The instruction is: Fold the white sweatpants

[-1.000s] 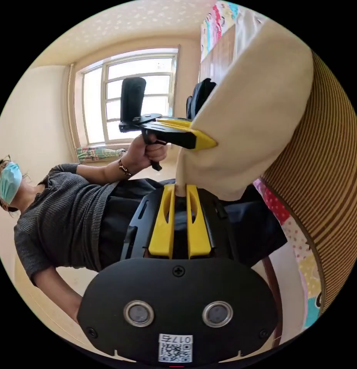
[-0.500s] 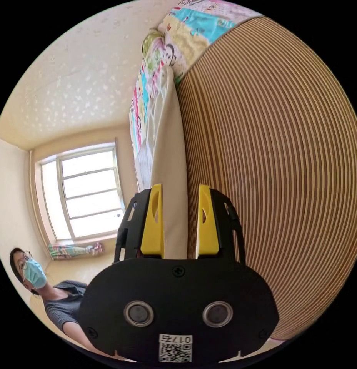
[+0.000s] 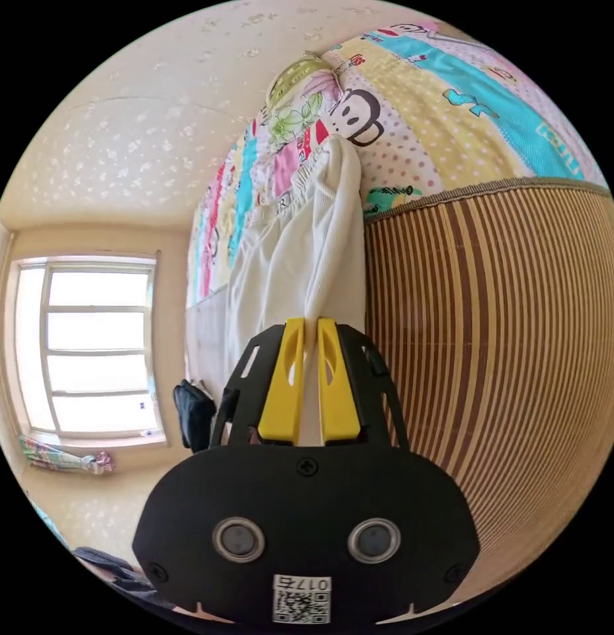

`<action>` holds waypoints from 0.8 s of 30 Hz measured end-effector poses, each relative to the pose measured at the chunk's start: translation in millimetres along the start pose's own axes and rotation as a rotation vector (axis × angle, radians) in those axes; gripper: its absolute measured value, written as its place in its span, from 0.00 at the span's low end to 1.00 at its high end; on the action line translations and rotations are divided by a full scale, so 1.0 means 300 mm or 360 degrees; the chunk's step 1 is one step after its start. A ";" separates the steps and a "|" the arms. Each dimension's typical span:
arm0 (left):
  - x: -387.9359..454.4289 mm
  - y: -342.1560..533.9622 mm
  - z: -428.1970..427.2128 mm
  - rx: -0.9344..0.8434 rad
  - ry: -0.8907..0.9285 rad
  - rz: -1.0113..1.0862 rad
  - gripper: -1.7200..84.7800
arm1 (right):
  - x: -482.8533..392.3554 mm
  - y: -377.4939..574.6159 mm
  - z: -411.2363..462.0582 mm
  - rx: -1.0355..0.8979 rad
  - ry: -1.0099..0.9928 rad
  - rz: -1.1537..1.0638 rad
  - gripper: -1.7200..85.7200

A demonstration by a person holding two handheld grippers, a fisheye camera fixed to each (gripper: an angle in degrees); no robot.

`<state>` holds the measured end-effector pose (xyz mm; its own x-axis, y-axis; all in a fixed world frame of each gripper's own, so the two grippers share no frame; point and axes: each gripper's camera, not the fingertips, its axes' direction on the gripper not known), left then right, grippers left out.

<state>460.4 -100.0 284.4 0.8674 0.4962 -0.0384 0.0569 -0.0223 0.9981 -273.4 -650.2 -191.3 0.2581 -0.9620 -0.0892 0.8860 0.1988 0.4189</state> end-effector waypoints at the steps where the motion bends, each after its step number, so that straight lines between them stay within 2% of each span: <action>1: 0.005 0.015 -0.030 0.0027 -0.0002 0.0014 0.05 | -0.105 -0.005 0.009 0.0029 0.0096 -0.0104 0.07; 7: 0.010 0.141 -0.263 0.0194 -0.0061 0.0036 0.05 | -0.658 -0.023 0.211 0.0023 0.0049 -0.0609 0.06; 12: -0.089 0.199 -0.466 0.0294 -0.0311 -0.0047 0.06 | -0.860 -0.084 0.542 -0.0211 -0.0223 -0.0688 0.07; 14: -0.189 0.193 -0.537 0.0286 -0.0529 -0.0169 0.06 | -0.836 -0.046 0.581 -0.0180 -0.0339 -0.0704 0.07; 17: -0.299 0.164 -0.576 0.0263 -0.0619 -0.0188 0.07 | -0.708 0.137 0.584 -0.0159 -0.0512 -0.0681 0.07; 20: -0.375 0.124 -0.559 0.0161 -0.0602 -0.0197 0.07 | -0.516 0.470 0.623 -0.0344 -0.0385 -0.0692 0.08; 22: -0.387 0.113 -0.547 0.0110 -0.0627 -0.0160 0.07 | -0.318 0.769 0.668 -0.0525 -0.0267 -0.0512 0.10; 24: -0.385 0.108 -0.548 0.0085 -0.0609 -0.0120 0.07 | -0.188 1.011 0.700 -0.0661 -0.0327 -0.0355 0.13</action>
<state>280.7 -15.3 329.0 0.9808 0.1391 -0.1365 0.1444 -0.0482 0.9883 -100.0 -575.0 130.7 0.0010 -0.9981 0.0616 0.9999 0.0017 0.0118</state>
